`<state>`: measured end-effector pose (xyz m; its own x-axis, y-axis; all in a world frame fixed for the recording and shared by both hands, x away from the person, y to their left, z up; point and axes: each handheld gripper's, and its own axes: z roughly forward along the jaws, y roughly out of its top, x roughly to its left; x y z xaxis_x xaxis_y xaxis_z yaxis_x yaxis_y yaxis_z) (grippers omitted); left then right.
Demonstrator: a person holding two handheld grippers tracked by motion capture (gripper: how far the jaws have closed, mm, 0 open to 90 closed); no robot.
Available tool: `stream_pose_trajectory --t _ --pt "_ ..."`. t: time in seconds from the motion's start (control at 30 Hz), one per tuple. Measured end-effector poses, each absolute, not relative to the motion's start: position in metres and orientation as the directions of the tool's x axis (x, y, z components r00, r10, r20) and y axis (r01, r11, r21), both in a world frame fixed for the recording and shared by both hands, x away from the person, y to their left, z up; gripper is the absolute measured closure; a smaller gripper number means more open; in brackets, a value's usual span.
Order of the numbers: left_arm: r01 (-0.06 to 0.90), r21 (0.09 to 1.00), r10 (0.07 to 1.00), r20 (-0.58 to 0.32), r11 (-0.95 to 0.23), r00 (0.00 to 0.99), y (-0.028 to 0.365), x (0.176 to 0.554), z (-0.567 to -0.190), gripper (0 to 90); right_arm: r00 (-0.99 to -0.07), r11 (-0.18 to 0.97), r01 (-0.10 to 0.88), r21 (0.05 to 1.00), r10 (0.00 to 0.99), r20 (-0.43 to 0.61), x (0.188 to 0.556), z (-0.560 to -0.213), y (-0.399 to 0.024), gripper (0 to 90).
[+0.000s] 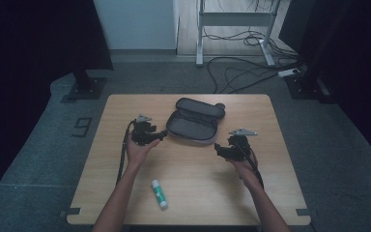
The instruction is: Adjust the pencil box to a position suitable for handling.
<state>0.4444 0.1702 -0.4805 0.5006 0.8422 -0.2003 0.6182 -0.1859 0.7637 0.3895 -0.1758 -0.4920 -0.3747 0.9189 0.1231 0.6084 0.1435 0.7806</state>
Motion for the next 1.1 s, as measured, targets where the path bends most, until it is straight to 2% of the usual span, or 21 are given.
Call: stream_pose_trajectory --t 0.37,1.1 --pt "0.609 0.767 0.849 -0.172 -0.202 0.499 0.163 0.455 -0.478 39.3 -0.368 0.141 0.622 0.771 0.921 0.128 0.398 -0.497 -0.173 28.5" --pt "0.631 0.754 0.863 -0.187 -0.180 0.469 0.149 0.476 -0.490 39.0 -0.355 0.134 0.625 0.769 0.926 0.127 0.422 -0.493 -0.168 30.0"
